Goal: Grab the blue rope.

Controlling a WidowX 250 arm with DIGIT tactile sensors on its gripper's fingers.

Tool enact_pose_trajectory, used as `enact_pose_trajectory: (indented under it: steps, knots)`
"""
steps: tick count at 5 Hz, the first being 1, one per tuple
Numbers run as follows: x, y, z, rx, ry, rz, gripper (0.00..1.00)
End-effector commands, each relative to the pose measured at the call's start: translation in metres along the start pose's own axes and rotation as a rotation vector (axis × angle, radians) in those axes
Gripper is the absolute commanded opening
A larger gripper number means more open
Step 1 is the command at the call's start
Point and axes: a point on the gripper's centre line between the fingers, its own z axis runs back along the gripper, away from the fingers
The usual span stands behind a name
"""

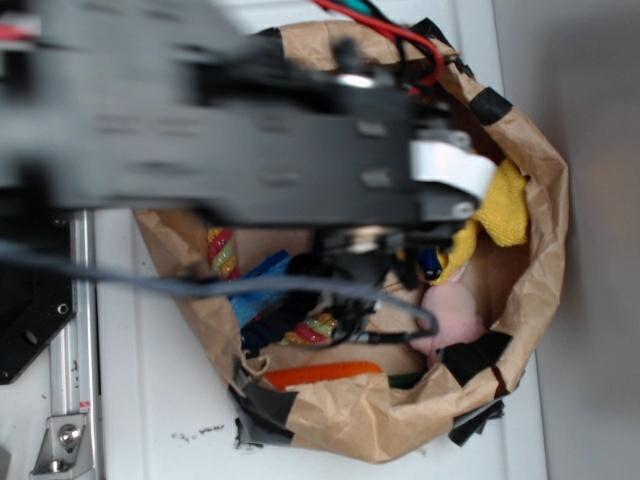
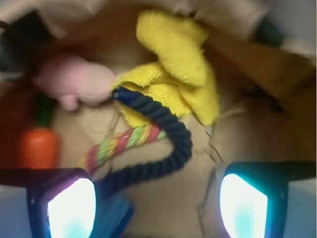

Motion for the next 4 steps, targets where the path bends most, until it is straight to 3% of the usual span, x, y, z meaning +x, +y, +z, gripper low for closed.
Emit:
enact_pose_trajectory:
  steps: [1,2,3,4]
  knots:
    - [0.032,0.002,-0.056,0.021,0.027,-0.011,1.0]
    - [0.033,-0.003,-0.073,0.068,0.081,-0.01,0.0]
    - [0.027,-0.001,-0.081,0.088,0.13,0.074,0.0]
    - [0.015,0.016,-0.059,0.1,0.133,0.277,0.0]
